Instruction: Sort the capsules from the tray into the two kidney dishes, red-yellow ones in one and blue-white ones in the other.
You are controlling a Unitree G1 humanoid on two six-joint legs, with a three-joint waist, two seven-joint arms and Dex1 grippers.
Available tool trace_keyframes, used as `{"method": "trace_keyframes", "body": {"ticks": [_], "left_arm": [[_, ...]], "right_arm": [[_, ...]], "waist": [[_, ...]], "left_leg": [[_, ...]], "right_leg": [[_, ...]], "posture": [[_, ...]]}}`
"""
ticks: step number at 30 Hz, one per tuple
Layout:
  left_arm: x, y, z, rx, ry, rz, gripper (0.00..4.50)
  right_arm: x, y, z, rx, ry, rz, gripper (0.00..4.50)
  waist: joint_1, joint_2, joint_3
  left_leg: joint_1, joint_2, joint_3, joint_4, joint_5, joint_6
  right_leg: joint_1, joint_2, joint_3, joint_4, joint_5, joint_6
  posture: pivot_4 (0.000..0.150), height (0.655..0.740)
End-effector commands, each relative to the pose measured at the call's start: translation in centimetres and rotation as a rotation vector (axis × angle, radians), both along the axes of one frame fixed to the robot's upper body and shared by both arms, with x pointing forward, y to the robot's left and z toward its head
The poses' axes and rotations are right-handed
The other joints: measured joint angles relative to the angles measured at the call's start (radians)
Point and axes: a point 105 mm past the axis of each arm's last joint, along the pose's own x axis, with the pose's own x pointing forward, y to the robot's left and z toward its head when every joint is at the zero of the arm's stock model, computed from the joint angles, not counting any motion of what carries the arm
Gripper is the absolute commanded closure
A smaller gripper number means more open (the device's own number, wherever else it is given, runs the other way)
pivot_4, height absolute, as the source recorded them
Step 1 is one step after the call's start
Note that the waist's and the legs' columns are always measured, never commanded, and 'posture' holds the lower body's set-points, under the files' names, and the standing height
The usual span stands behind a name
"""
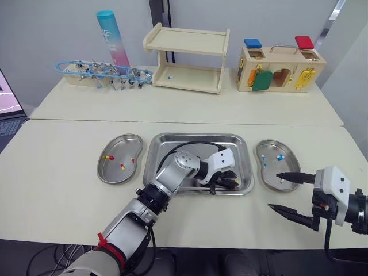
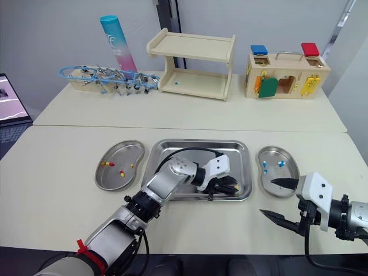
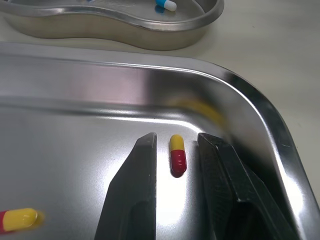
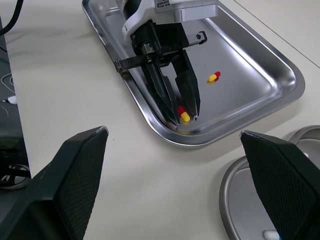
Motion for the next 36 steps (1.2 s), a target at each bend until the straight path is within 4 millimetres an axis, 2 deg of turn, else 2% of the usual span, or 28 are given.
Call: {"method": "trace_keyframes", "body": {"ticks": [1, 3, 4, 5, 8, 11, 16, 17, 21, 29, 33, 36], "left_arm": [[-0.4, -0.4, -0.3, 0.023, -0.009, -0.032, 3.57], [-0.6, -0.3, -0.3, 0.019, -0.011, -0.037, 4.02], [-0.6, -0.2, -0.2, 0.013, -0.016, -0.041, 4.40], [-0.7, -0.2, -0.1, 0.009, -0.020, -0.043, 4.48], [-0.5, 0.1, 0.5, -0.012, -0.032, -0.035, 4.48], [-0.4, 0.4, 2.2, -0.068, -0.036, -0.017, 4.48], [0.5, 3.1, 6.6, -0.191, -0.044, 0.082, 4.48], [0.8, 3.9, 7.3, -0.209, -0.039, 0.118, 4.48], [1.5, 9.3, 9.6, -0.240, -0.040, 0.297, 4.48], [1.3, 22.2, 10.5, -0.139, -0.111, 0.737, 4.48], [0.3, 26.5, 9.8, -0.085, -0.123, 0.905, 4.48], [0.0, 28.4, 9.2, -0.055, -0.136, 0.988, 4.48]], "right_arm": [[-0.1, 0.6, 0.8, -0.002, -0.029, 0.029, 0.00], [-0.1, 0.6, 0.8, 0.000, -0.030, 0.029, 0.00], [-0.1, 0.7, 0.8, 0.000, -0.031, 0.031, 0.00], [-0.1, 0.7, 0.8, 0.001, -0.031, 0.032, 0.00], [0.0, 0.7, 0.9, 0.001, -0.035, 0.037, 0.00], [0.2, 0.8, 1.1, 0.001, -0.040, 0.044, 0.00], [0.5, 1.3, 1.4, 0.005, -0.053, 0.072, 0.00], [0.6, 1.4, 1.5, 0.005, -0.055, 0.082, 0.00], [1.0, 2.6, 2.2, 0.015, -0.076, 0.145, 0.00], [1.7, 6.2, 3.9, 0.080, -0.109, 0.302, 0.00], [2.1, 7.0, 4.0, 0.096, -0.104, 0.347, 0.00], [2.3, 7.2, 3.9, 0.094, -0.101, 0.357, 0.00]], "waist": [[0.000, 0.000, 0.000], [0.000, 0.000, 0.000], [0.000, 0.000, 0.000], [0.000, 0.000, 0.000], [-0.001, 0.000, 0.000], [-0.001, 0.000, 0.000], [-0.004, 0.000, 0.000], [-0.004, 0.000, 0.000], [-0.009, 0.000, 0.000], [-0.010, 0.000, 0.000], [0.001, 0.000, 0.000], [0.003, 0.000, 0.000]], "left_leg": [[0.000, 0.000, 0.000, 0.000, 0.000, 0.000], [0.000, 0.000, 0.000, 0.000, 0.000, 0.000], [0.000, 0.000, 0.000, 0.000, 0.000, 0.000], [0.000, 0.000, 0.000, 0.000, 0.000, 0.000], [0.000, 0.000, 0.000, 0.000, 0.000, 0.000], [0.000, 0.000, 0.000, 0.000, 0.000, 0.000], [0.000, 0.000, 0.000, 0.000, 0.000, 0.000], [0.000, 0.000, 0.000, 0.000, 0.000, 0.000], [0.000, 0.000, -0.001, 0.000, 0.000, 0.000], [0.000, 0.000, -0.001, -0.001, 0.000, 0.000], [-0.001, 0.000, -0.002, -0.001, 0.000, 0.000], [-0.001, 0.000, -0.002, -0.001, 0.000, 0.000]], "right_leg": [[0.000, 0.000, 0.000, 0.000, 0.000, 0.000], [0.000, 0.000, 0.000, 0.000, 0.000, 0.000], [0.000, 0.000, 0.000, 0.000, 0.000, 0.000], [0.000, 0.000, 0.000, 0.000, 0.000, 0.000], [0.000, 0.000, 0.000, 0.000, 0.000, 0.000], [0.000, 0.000, 0.000, 0.000, 0.000, 0.000], [0.000, 0.000, 0.000, 0.000, 0.000, 0.000], [0.000, 0.000, 0.000, 0.000, 0.000, 0.000], [-0.001, 0.000, 0.000, 0.000, 0.000, 0.000], [-0.002, 0.000, 0.000, 0.000, 0.000, 0.000], [-0.002, 0.000, -0.001, 0.000, 0.000, 0.000], [-0.003, 0.000, -0.001, 0.000, 0.000, 0.000]], "posture": [[0.150, 0.7400], [0.150, 0.7400], [0.150, 0.7400], [0.150, 0.7400], [0.150, 0.7400], [0.150, 0.7400], [0.150, 0.7400], [0.150, 0.7400], [0.150, 0.7400], [0.150, 0.7400], [0.150, 0.7400], [0.150, 0.7400]]}}
